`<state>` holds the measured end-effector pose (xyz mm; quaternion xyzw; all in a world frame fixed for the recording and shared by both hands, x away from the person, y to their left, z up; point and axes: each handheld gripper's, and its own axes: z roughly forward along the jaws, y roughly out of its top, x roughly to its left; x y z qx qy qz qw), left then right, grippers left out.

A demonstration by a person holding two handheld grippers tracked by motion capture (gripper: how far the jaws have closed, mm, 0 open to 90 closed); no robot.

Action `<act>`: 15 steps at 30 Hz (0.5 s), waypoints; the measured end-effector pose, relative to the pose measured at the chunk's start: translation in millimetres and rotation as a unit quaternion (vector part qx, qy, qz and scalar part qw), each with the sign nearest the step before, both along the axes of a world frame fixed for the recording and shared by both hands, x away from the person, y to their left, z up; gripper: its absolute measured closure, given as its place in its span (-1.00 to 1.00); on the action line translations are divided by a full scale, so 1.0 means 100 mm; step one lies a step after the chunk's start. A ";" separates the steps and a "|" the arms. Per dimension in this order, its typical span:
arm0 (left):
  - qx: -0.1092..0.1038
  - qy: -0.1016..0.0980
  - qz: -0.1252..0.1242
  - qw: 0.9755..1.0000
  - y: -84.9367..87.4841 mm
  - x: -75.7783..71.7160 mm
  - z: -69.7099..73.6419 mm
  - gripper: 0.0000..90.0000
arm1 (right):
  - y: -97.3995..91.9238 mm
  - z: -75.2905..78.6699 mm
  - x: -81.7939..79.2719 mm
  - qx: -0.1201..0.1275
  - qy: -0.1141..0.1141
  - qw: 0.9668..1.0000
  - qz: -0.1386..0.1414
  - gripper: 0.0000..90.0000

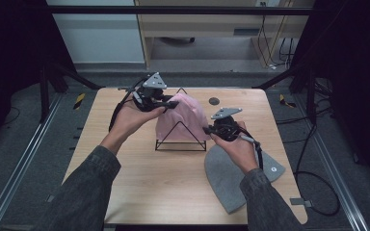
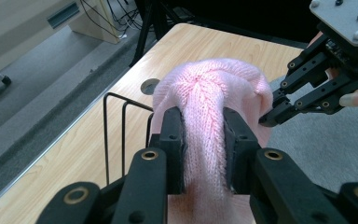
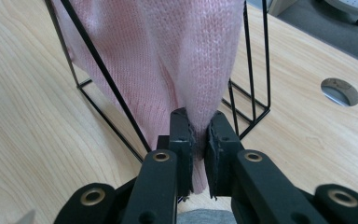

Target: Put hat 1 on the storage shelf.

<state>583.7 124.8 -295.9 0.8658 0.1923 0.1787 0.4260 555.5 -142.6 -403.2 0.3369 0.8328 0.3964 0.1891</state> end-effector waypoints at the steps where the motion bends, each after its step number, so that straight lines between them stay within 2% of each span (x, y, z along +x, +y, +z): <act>1: 0.000 -0.001 -0.002 1.000 0.00 0.00 -0.01 0.61 | 0.00 -0.01 0.00 0.001 0.003 1.000 -0.002 0.84; 3: 0.004 -0.001 -0.003 1.000 0.01 0.00 -0.04 0.61 | 0.01 -0.04 0.00 -0.002 0.004 1.000 0.000 0.84; 7: -0.002 0.002 -0.001 1.000 0.04 0.00 -0.10 0.60 | 0.02 -0.07 0.00 -0.008 0.005 1.000 0.002 0.84; 15: 0.006 0.002 -0.005 1.000 0.06 -0.02 -0.22 0.57 | 0.03 -0.16 -0.01 -0.015 0.011 1.000 0.001 0.84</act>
